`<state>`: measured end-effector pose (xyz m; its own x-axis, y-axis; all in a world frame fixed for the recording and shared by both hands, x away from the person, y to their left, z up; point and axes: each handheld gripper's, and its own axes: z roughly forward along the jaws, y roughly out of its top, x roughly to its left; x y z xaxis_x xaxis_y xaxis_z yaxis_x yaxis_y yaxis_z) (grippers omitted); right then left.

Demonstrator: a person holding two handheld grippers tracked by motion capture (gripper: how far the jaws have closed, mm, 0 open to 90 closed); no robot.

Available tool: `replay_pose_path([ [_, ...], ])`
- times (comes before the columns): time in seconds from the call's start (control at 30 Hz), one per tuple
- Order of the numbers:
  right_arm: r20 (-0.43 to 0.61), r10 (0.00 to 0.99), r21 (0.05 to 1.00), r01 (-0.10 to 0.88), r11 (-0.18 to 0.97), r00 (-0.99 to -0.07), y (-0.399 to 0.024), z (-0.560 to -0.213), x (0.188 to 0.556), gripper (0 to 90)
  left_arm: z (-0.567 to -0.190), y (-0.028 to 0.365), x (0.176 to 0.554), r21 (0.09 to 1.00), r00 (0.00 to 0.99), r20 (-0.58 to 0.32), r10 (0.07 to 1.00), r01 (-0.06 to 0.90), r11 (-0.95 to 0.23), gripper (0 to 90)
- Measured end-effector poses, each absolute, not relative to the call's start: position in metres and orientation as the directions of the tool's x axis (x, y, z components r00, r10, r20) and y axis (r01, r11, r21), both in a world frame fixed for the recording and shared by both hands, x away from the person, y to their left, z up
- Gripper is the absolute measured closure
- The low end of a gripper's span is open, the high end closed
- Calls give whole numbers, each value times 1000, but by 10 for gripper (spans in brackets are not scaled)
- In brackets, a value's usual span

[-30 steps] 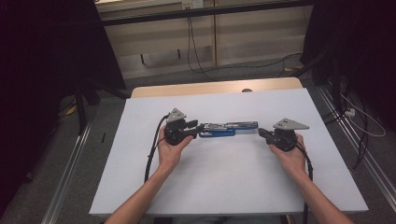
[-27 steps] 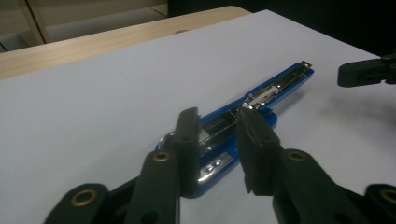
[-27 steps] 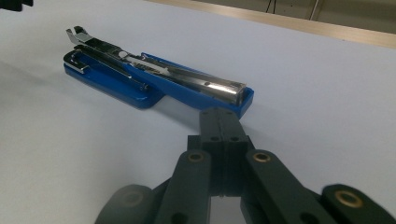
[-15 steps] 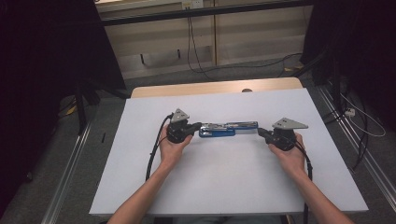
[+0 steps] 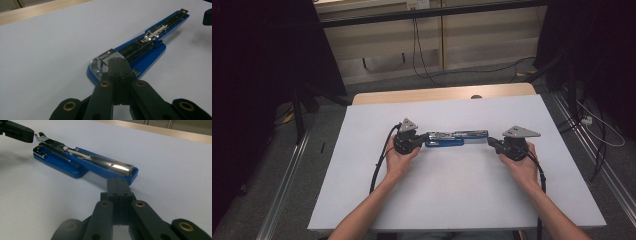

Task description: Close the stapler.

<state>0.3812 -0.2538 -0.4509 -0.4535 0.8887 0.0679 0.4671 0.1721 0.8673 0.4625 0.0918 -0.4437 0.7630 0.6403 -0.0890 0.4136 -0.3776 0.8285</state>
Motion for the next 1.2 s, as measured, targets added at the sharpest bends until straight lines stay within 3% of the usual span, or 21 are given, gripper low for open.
replay_pose_path([
  [1.2,29,883,804,536,258,-468,-247,-457,405,900,-455,82,463,818,785,-100,612,415,-398,900],
])
